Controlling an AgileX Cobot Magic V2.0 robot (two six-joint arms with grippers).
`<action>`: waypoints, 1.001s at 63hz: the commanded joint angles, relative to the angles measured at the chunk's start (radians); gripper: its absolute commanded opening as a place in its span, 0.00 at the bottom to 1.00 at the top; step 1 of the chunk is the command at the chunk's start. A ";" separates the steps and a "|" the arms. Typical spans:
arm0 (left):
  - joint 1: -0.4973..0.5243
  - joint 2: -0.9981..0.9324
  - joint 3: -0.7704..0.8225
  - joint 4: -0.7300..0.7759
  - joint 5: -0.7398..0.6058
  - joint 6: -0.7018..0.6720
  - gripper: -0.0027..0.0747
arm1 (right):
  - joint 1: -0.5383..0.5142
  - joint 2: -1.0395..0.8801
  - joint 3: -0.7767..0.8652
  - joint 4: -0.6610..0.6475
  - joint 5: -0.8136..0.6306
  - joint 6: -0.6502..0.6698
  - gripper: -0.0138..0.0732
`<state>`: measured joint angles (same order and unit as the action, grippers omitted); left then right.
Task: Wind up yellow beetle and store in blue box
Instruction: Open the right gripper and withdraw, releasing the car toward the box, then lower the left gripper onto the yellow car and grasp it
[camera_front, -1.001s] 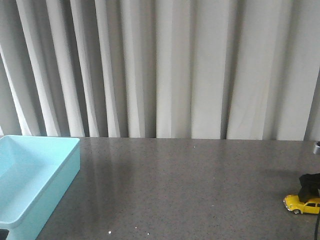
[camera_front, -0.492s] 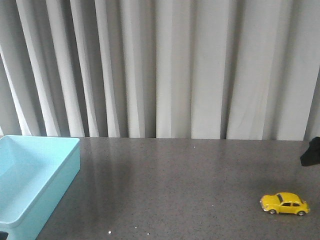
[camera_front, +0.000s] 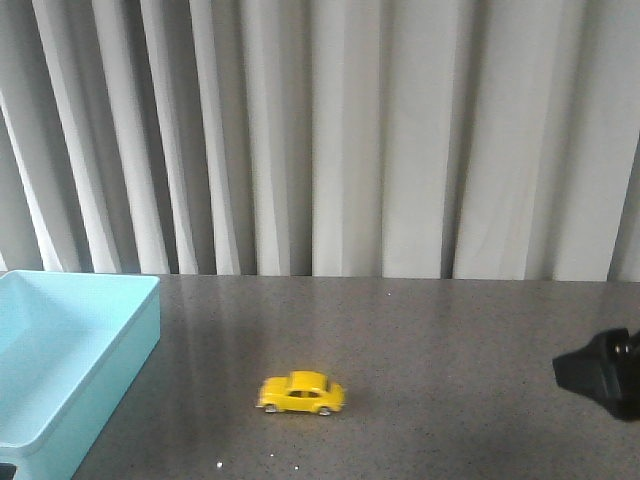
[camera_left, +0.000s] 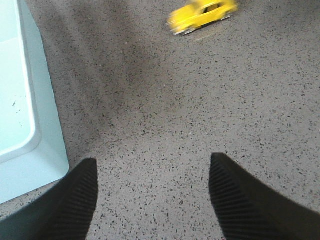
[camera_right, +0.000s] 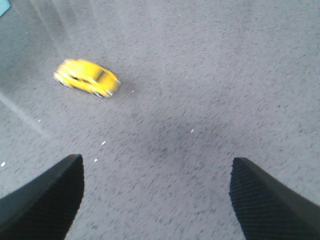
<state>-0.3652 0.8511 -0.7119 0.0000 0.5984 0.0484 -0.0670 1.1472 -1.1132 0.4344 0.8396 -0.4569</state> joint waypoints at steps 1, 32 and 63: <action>-0.007 -0.002 -0.034 -0.006 -0.060 -0.002 0.64 | 0.051 -0.109 0.086 -0.057 -0.117 0.087 0.82; -0.007 0.017 -0.038 0.031 -0.112 -0.001 0.64 | 0.096 -0.288 0.318 -0.374 -0.090 0.369 0.79; -0.003 0.474 -0.431 0.239 -0.012 0.119 0.65 | 0.096 -0.303 0.318 -0.374 -0.086 0.369 0.79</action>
<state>-0.3652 1.2664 -1.0238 0.2004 0.5693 0.1333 0.0267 0.8535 -0.7701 0.0642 0.8050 -0.0900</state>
